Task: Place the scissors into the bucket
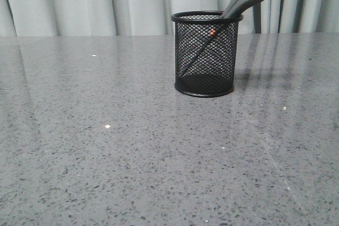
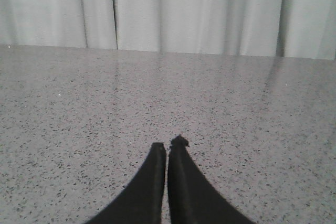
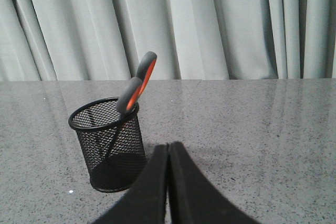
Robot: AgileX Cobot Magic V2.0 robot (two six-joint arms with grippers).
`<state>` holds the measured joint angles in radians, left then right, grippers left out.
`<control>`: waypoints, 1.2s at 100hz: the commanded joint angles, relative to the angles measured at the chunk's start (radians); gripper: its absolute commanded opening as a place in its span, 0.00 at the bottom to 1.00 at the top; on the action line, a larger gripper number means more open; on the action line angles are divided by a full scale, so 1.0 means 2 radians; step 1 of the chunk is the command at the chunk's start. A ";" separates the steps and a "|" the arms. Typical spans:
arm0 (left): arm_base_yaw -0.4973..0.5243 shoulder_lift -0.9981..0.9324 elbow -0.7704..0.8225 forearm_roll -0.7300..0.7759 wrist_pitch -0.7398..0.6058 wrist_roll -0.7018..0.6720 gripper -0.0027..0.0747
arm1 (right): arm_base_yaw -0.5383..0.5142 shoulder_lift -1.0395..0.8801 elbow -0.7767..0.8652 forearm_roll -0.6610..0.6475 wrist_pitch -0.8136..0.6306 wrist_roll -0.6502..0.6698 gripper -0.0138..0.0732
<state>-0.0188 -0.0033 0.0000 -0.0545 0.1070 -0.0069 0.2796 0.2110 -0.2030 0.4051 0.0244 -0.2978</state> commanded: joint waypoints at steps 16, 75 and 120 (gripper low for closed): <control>0.001 -0.014 0.020 -0.005 -0.036 -0.005 0.01 | -0.002 0.005 -0.014 0.000 -0.037 -0.002 0.11; 0.001 -0.014 0.020 -0.005 -0.035 -0.005 0.01 | -0.016 0.005 -0.004 -0.087 -0.045 0.032 0.11; 0.001 -0.013 0.020 -0.005 -0.035 -0.005 0.01 | -0.102 -0.121 0.111 -0.185 0.026 0.116 0.11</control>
<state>-0.0188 -0.0033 0.0000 -0.0545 0.1118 -0.0093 0.0848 0.0020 0.0139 0.0618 0.0871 -0.0780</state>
